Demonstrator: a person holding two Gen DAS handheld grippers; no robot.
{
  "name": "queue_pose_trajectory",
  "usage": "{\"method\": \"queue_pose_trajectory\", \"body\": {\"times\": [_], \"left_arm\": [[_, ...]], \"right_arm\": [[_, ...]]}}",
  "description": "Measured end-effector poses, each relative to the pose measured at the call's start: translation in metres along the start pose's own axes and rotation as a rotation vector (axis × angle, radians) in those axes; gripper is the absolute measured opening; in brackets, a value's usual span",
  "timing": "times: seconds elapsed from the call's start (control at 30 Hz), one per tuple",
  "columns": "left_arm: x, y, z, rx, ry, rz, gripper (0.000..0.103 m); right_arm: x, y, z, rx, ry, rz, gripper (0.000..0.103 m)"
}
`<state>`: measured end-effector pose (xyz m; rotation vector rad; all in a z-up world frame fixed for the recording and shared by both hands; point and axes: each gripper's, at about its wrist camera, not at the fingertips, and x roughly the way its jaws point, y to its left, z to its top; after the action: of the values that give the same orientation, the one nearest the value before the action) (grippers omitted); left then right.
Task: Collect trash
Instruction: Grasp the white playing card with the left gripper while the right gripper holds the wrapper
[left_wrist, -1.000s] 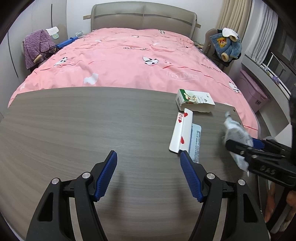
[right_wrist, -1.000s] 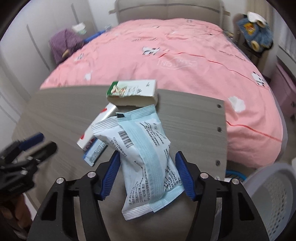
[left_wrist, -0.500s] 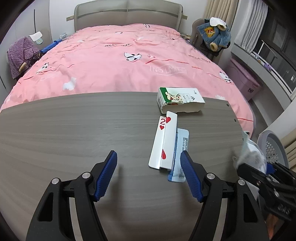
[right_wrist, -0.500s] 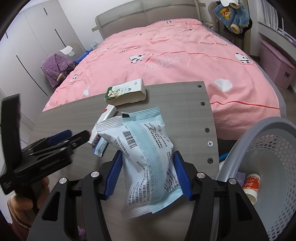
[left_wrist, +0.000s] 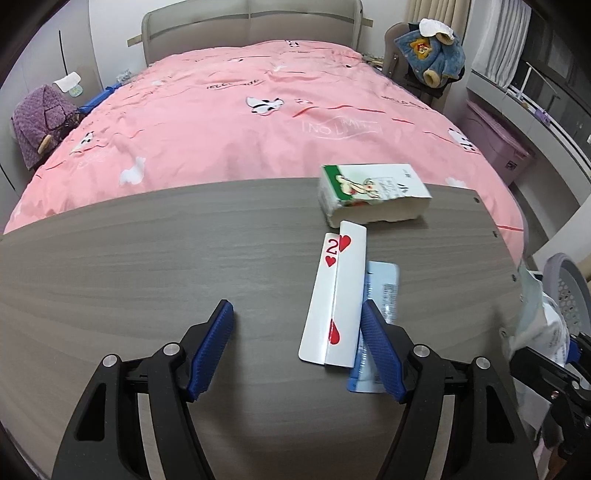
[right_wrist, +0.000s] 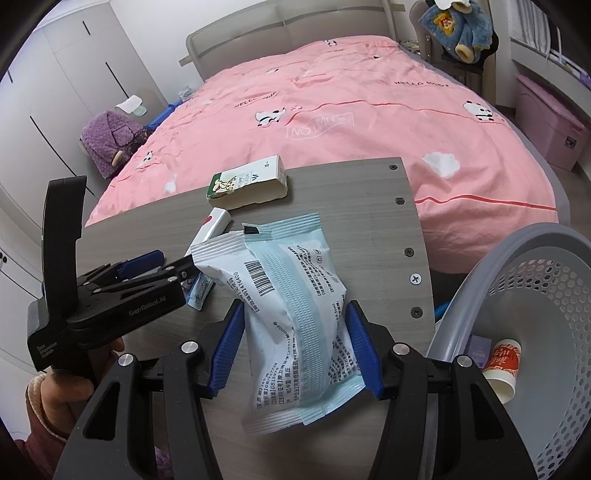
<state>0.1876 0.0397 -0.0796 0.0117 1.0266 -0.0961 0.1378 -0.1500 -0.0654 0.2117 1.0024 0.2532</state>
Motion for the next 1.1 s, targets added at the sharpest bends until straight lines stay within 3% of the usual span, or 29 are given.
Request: {"method": "queue_pose_trajectory", "body": {"times": [0.2, 0.43, 0.47, 0.53, 0.7, 0.9, 1.1], "left_arm": [[0.001, 0.011, 0.001, -0.016, -0.001, 0.014, 0.068], [0.006, -0.002, 0.008, 0.033, -0.012, -0.014, 0.067], [0.006, -0.003, 0.008, 0.035, -0.012, -0.023, 0.063], [0.005, -0.007, 0.007, 0.051, -0.022, -0.024, 0.034], [-0.001, -0.005, 0.0, 0.051, -0.022, -0.045, 0.018], [-0.028, 0.005, -0.018, 0.021, -0.048, -0.039, 0.016], [-0.065, -0.003, -0.029, 0.02, -0.092, -0.085, 0.016]], "right_arm": [[0.002, -0.001, -0.001, 0.005, 0.001, 0.0, 0.055], [0.002, -0.002, -0.001, 0.008, -0.002, 0.001, 0.055], [0.001, -0.003, -0.001, 0.008, -0.004, 0.0, 0.055], [0.0, -0.003, -0.001, 0.008, -0.008, -0.002, 0.055], [-0.004, -0.004, -0.001, 0.015, -0.012, -0.002, 0.055], [-0.011, -0.003, -0.005, 0.02, -0.019, 0.001, 0.055], [-0.03, -0.006, -0.01, 0.029, -0.049, 0.002, 0.055]]}}
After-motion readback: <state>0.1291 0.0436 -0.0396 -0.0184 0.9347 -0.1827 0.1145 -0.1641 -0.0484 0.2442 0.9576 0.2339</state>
